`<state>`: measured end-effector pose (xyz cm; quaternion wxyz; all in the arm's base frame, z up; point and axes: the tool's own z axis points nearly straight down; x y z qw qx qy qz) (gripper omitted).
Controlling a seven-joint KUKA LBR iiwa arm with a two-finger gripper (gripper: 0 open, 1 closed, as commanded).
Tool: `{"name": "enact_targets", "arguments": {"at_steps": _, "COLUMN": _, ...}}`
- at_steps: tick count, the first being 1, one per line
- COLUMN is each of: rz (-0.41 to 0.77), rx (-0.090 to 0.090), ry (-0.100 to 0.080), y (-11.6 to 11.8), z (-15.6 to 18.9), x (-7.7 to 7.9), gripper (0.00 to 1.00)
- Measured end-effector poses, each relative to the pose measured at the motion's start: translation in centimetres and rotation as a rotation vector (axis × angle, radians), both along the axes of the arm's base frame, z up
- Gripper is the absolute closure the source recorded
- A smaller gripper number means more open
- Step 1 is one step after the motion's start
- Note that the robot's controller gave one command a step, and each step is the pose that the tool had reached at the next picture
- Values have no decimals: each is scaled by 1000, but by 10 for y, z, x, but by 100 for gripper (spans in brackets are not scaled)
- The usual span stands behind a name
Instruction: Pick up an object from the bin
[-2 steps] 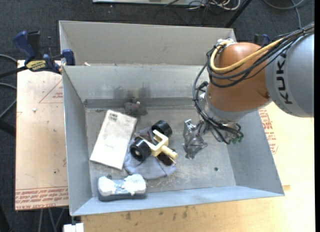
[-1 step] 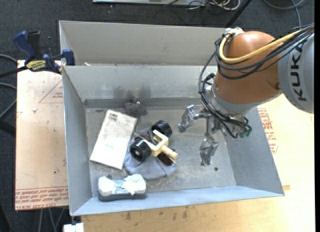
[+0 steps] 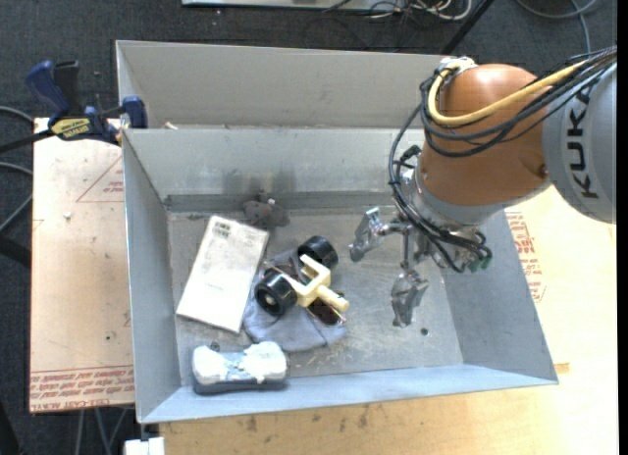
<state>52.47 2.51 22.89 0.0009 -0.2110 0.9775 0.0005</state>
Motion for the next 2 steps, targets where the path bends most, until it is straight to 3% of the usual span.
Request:
{"name": "enact_targets", "arguments": {"at_steps": 1, "rz": 44, "rx": 0, "ry": -7, "y": 19, "z": -46, "x": -14, "gripper": 0}}
{"name": "enact_targets", "arguments": {"at_steps": 2, "rz": 60, "rx": 0, "ry": -4, "y": 25, "z": -62, "x": -18, "gripper": 0}}
